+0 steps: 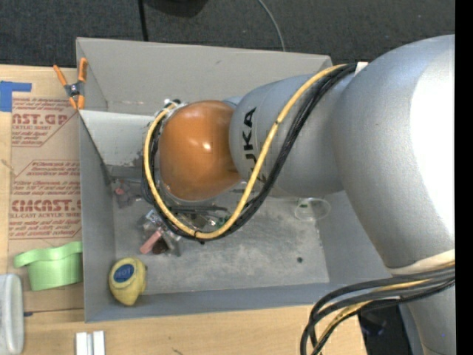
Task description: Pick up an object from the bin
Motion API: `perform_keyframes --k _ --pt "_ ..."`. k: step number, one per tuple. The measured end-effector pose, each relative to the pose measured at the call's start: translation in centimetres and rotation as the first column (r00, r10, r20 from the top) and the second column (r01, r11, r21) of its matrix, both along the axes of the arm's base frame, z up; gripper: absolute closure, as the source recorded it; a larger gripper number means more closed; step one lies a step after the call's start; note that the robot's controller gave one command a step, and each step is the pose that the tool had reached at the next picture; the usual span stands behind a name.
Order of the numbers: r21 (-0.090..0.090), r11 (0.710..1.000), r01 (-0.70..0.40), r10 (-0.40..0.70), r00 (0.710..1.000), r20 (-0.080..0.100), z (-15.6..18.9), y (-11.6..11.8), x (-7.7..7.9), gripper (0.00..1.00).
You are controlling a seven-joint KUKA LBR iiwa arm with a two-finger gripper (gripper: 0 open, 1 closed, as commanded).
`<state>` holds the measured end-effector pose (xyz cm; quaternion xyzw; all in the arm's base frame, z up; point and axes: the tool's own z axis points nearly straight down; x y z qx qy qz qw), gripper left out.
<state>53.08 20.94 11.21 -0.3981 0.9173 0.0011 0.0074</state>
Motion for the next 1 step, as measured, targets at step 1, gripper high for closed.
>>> perform_keyframes --k 1 --pt "0.001 1.000 -0.008 0.008 1.000 -0.001 0.24 -0.06 -0.03 1.00"
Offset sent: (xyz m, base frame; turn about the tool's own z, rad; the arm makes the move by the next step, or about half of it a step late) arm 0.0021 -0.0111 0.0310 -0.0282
